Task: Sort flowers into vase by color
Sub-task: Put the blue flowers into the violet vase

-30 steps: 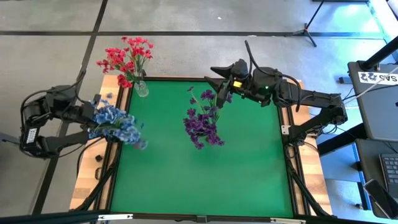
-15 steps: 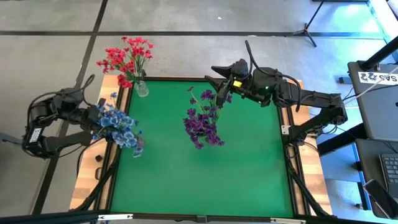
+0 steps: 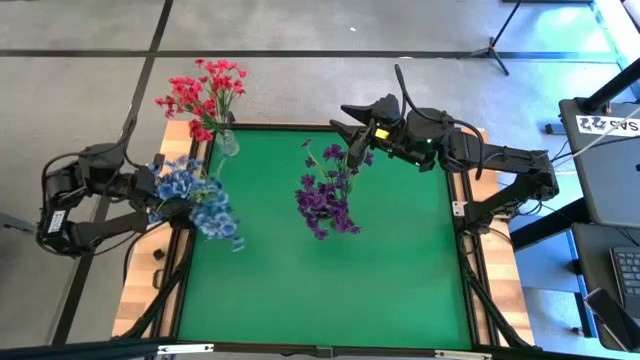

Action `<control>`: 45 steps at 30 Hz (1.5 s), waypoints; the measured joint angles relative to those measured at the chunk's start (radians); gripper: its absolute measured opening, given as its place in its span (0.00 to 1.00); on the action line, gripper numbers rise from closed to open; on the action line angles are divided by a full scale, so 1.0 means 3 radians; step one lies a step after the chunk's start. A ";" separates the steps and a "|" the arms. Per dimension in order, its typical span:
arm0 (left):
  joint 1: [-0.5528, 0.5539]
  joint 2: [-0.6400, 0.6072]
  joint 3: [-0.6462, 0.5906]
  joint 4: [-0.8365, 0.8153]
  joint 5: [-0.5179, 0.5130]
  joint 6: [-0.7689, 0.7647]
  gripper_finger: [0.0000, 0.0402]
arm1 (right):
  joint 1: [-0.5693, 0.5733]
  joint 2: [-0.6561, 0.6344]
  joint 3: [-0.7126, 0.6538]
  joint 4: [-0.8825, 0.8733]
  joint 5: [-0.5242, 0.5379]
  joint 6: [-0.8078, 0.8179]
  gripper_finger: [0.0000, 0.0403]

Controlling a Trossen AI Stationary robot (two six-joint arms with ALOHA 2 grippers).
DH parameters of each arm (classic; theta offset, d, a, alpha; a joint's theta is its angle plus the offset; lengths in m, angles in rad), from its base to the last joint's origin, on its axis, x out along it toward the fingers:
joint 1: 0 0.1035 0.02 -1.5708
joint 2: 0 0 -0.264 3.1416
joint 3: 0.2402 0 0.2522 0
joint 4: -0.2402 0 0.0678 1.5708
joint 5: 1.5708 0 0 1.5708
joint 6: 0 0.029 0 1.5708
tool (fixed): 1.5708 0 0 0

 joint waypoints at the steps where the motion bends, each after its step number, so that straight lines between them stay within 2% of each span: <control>1: 0.0000 0.0000 0.0000 -0.0009 0.0001 -0.0003 0.01 | 0.0000 0.0000 0.0000 0.0000 0.0000 0.0000 0.56; 14: 0.0000 -0.0081 -0.0028 -0.0160 -0.0047 -0.0122 0.01 | 0.0000 0.0000 0.0000 -0.0001 0.0008 0.0001 0.56; 22: 0.0033 -0.0390 -0.0437 0.0007 -0.0088 -0.0341 0.01 | 0.0000 0.0000 0.0000 0.0000 0.0095 0.0001 0.56; 29: 0.0058 -0.0449 -0.0622 0.0000 0.0008 -0.0421 0.02 | 0.0000 0.0000 -0.0001 0.0001 0.0096 0.0005 0.56; 33: 0.0058 -0.0449 -0.0696 -0.0057 0.0142 -0.0439 0.04 | 0.0000 0.0000 -0.0001 0.0002 0.0097 0.0005 0.56; 45: 0.0057 -0.0449 -0.0746 -0.0152 0.0128 -0.0440 0.18 | 0.0000 0.0000 -0.0001 0.0012 0.0149 0.0004 0.56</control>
